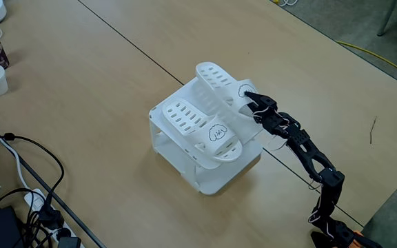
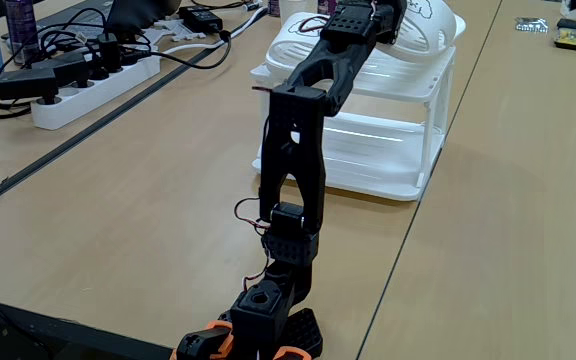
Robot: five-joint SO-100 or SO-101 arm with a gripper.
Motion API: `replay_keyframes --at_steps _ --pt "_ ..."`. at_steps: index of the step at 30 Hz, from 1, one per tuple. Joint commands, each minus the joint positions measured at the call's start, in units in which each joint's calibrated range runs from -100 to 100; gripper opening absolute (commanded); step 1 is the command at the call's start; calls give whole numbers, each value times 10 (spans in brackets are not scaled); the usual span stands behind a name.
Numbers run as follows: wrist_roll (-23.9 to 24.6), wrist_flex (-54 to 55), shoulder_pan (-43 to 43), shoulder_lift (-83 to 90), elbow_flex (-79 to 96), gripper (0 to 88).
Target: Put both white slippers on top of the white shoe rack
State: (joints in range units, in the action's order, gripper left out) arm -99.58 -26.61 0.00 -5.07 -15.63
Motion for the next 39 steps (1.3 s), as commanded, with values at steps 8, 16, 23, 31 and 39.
replay_keyframes --at_steps 8,16,23,31,39 --pt "-4 3 -3 134 117 8" --pt "-4 4 -64 126 123 8" --pt "-4 6 -100 109 130 8" --pt "-4 6 -99 108 132 8" --pt "-4 8 -68 81 130 14"
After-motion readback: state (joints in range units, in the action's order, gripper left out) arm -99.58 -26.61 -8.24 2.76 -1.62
